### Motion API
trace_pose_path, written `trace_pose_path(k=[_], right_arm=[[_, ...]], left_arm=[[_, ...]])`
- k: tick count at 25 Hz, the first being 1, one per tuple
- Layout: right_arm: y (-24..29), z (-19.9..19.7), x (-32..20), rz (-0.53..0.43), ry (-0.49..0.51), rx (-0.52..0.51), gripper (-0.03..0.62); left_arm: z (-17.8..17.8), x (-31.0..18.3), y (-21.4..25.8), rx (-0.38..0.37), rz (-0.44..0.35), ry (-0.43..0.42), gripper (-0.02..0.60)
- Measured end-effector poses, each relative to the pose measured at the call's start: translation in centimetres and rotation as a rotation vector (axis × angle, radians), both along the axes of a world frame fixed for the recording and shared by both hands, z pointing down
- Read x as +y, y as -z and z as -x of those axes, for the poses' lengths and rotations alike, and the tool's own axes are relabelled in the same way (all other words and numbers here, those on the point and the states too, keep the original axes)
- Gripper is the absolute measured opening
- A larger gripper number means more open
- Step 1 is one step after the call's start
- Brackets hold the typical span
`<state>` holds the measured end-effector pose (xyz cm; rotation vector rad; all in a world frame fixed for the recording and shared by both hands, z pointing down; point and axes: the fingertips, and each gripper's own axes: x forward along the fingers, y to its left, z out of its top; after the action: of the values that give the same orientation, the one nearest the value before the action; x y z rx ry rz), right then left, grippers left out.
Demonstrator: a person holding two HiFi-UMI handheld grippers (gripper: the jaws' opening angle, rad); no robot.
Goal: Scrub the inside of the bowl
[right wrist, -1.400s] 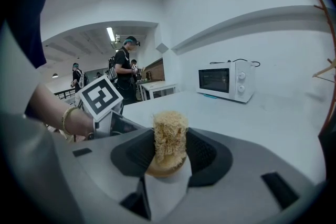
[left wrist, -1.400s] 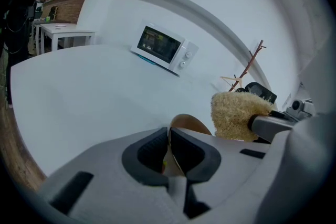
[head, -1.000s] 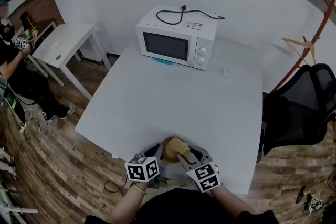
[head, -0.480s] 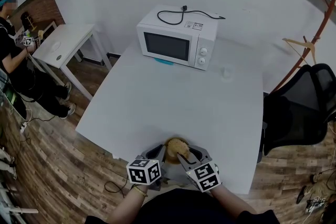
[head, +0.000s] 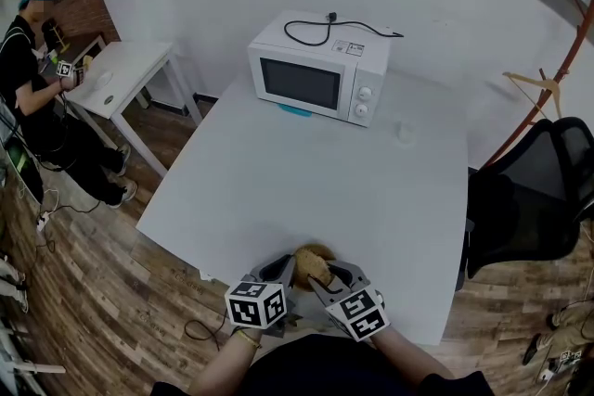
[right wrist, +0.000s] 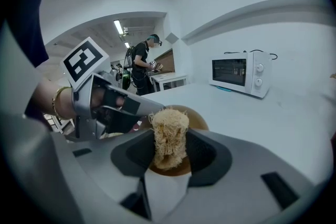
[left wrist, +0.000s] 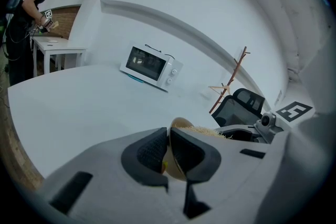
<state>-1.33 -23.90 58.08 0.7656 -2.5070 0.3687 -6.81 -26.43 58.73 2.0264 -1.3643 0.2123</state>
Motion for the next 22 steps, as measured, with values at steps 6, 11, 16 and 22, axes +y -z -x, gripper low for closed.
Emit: trace_pose_path(k=[6,11,16,22], right_arm=[[-0.2,0.1,0.6,0.016,0.025,-0.003,0.166],[-0.5,0.0,1.2,0.008,0.067,0.027,0.166],[-1.0,-1.1,0.9,0.019,0.039,0.053,0.166],[-1.3,-2.3,-0.1,0.028,-0.025,0.074,0.166]], left_arm=[[0.2,-0.2,0.1,-0.011,-0.019,0.020,0.032],[0.1,-0.4,0.2,-0.012,-0.025,0.013,0.032],[-0.2,0.0,0.3,-0.002,-0.027,0.011,0.032],[-0.2,0.2,0.2,-0.001,-0.026,0.012,0.032]])
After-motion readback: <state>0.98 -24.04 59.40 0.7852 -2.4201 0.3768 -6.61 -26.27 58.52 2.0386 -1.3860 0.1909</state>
